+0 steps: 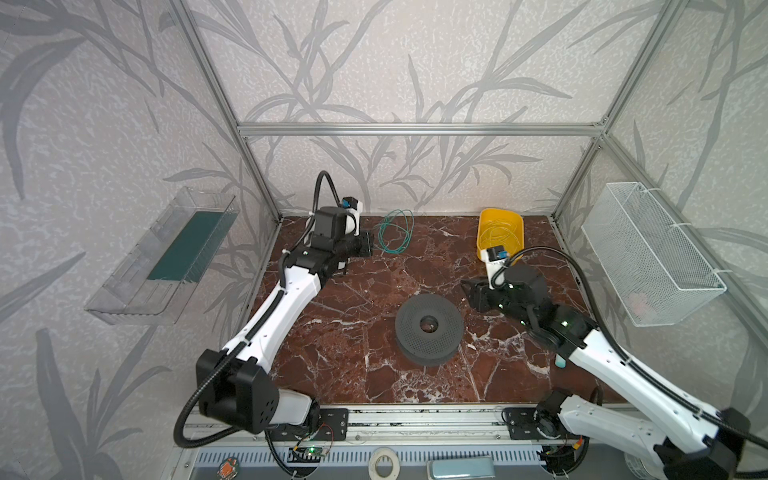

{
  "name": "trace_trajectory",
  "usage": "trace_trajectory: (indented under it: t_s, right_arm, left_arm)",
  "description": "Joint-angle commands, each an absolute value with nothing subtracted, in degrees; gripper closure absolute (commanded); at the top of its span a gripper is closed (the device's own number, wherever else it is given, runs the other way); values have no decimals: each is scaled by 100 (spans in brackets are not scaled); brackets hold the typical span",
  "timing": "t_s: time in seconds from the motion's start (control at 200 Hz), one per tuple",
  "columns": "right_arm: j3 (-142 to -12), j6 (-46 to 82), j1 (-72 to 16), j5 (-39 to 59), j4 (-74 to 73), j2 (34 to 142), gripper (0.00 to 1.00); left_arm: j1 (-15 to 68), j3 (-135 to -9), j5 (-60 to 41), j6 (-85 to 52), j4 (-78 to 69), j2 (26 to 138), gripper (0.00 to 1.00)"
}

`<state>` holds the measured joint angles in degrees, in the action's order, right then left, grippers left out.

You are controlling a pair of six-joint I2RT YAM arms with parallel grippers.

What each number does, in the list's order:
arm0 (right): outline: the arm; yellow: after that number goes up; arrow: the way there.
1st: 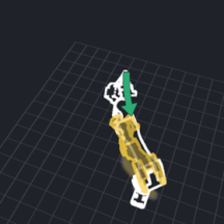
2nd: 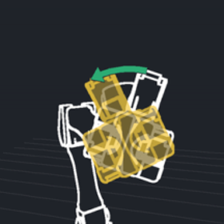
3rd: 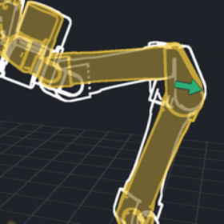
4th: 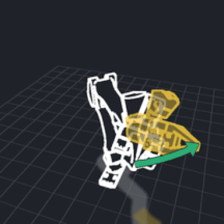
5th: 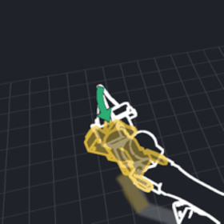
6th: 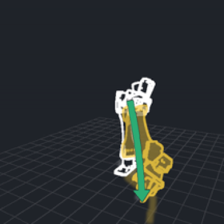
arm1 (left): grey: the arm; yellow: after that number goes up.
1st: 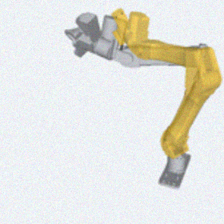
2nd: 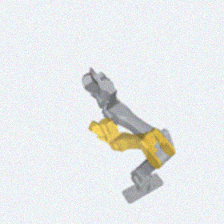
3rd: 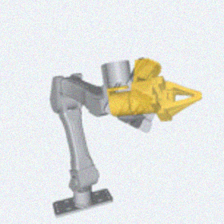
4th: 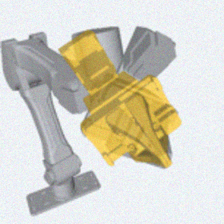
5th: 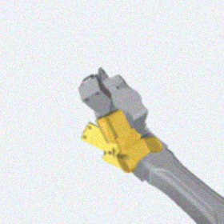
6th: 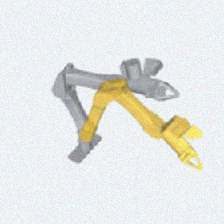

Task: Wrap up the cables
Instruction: 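Lift the green cable with left gripper while right gripper releases spool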

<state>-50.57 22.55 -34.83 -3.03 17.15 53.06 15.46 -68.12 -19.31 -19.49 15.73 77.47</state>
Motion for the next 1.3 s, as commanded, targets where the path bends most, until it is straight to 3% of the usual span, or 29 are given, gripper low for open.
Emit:
trace_trajectory:
  t_s: [0.0,0.27,0.36,0.565,0.809,1.139,1.294]
  right_arm:
    - [-4844,3146,-2905,1010,860,5028,49]
    - [-4768,4411,-2551,2776,-1168,6021,40]
    - [-4779,4551,-2554,2821,-1397,6264,41]
    - [-4754,4714,-2567,3131,-1680,6503,59]
    - [-4632,4710,-2619,3002,-1861,6446,60]
    - [-4957,4729,-2643,3224,-1915,7139,61]
    - [-4931,4787,-2646,3188,-2089,7292,66]
  left_arm:
    - [1694,-6113,-2807,-2786,68,7400,100]
    - [2278,-5176,-2948,-3211,-703,7016,100]
    - [2386,-4934,-2961,-3313,-924,6906,100]
    - [2509,-4685,-2997,-3499,-1163,6804,100]
    - [2617,-4642,-2984,-3419,-1029,6781,100]
    - [2675,-4665,-2997,-3355,-911,6813,100]
    - [2681,-4693,-2994,-3309,-845,6829,100]
